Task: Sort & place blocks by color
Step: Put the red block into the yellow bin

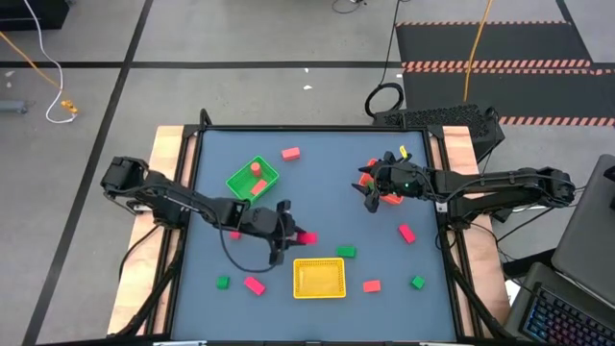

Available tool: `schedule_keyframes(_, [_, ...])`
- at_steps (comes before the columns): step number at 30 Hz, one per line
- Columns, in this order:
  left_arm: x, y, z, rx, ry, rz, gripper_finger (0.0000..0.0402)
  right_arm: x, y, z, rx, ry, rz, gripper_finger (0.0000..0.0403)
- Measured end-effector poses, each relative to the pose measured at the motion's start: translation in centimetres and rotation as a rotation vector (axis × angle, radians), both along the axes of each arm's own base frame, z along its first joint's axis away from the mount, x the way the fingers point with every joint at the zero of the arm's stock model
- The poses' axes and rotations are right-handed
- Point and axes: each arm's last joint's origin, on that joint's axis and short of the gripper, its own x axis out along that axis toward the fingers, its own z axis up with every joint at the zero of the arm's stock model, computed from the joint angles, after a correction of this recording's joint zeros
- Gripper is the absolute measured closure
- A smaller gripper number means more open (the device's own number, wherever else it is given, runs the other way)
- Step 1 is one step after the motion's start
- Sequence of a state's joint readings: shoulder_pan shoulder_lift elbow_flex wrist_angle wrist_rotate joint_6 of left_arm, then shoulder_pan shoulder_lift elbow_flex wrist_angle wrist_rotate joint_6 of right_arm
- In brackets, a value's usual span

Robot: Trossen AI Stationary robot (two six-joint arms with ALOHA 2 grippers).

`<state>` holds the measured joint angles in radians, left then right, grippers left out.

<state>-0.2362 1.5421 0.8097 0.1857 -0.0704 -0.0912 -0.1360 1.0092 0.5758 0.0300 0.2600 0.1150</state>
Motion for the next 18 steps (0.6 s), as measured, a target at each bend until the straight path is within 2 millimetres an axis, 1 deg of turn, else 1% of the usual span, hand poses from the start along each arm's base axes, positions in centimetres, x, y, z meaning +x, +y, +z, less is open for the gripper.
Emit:
schedule_keyframes(8, [-0.8, -4.2, 0.8, -0.090, -0.078, -0.084, 0.0274, 0.0, 0.0, 0.0, 0.013, -0.002, -0.007, 0.0149])
schedule_keyframes(13, [-1.4, -6.5, 1.3, -0.129, -0.156, -0.068, 0.0274, 0.0, 0.0, 0.0, 0.033, -0.019, -0.018, 0.0149])
schedule_keyframes(15, [-1.4, -7.3, 1.1, -0.143, -0.175, -0.057, 0.0274, 0.0, 0.0, 0.0, 0.037, -0.022, -0.021, 0.0149])
schedule_keyframes(18, [-1.0, -8.4, 0.0, -0.138, -0.183, -0.036, 0.0274, 0.0, 0.0, 0.0, 0.061, -0.033, -0.034, 0.0149])
